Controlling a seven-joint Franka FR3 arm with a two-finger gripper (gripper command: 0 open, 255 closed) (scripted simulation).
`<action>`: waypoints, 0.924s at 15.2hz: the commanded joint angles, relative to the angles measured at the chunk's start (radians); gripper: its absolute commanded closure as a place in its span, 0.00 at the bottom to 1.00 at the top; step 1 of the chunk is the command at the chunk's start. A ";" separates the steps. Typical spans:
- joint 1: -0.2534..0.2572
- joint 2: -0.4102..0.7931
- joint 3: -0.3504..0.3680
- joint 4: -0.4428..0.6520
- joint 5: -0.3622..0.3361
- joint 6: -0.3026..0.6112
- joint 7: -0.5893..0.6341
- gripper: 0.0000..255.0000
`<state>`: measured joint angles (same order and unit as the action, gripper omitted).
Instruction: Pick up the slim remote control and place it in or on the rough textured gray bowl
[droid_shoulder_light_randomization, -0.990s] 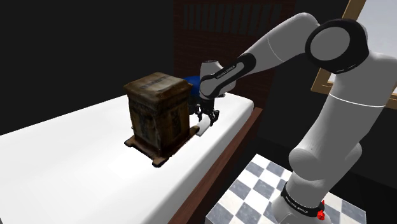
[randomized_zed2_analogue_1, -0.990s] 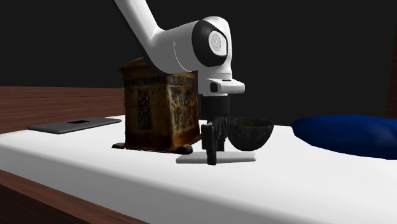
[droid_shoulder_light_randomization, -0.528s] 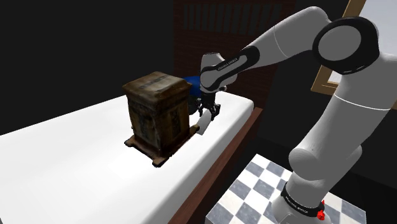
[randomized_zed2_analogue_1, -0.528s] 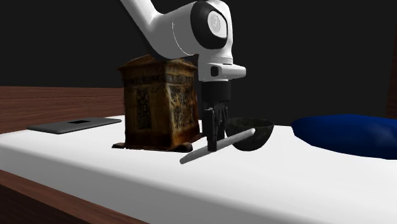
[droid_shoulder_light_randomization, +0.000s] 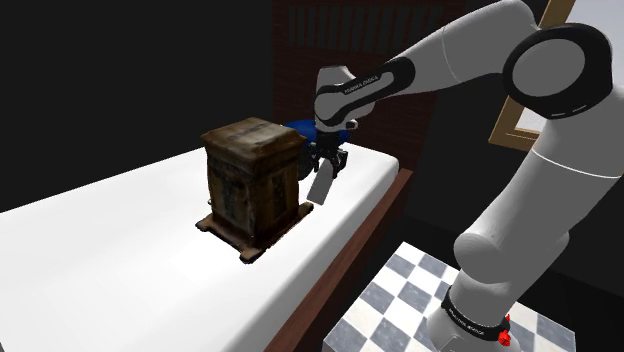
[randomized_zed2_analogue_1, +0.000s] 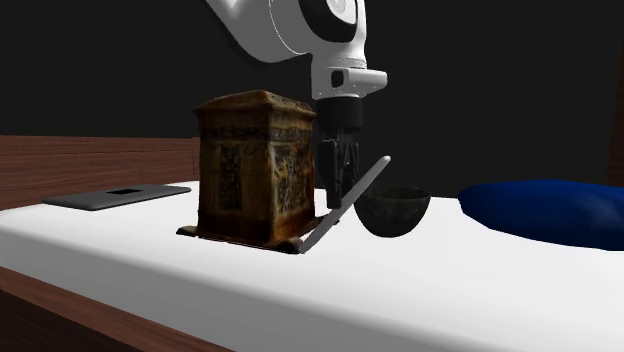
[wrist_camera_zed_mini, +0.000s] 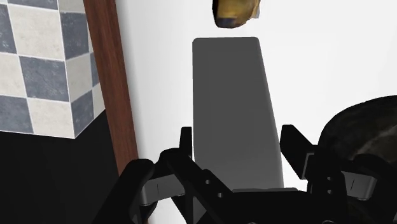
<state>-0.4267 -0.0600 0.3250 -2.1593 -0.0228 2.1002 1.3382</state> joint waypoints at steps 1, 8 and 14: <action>0.000 -0.013 -0.001 0.014 0.005 -0.025 -0.004 1.00; -0.001 -0.043 -0.005 0.079 0.015 -0.118 -0.015 1.00; -0.002 -0.059 -0.007 0.141 0.021 -0.195 -0.021 1.00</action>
<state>-0.4287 -0.1177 0.3179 -2.0319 -0.0026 1.9195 1.3177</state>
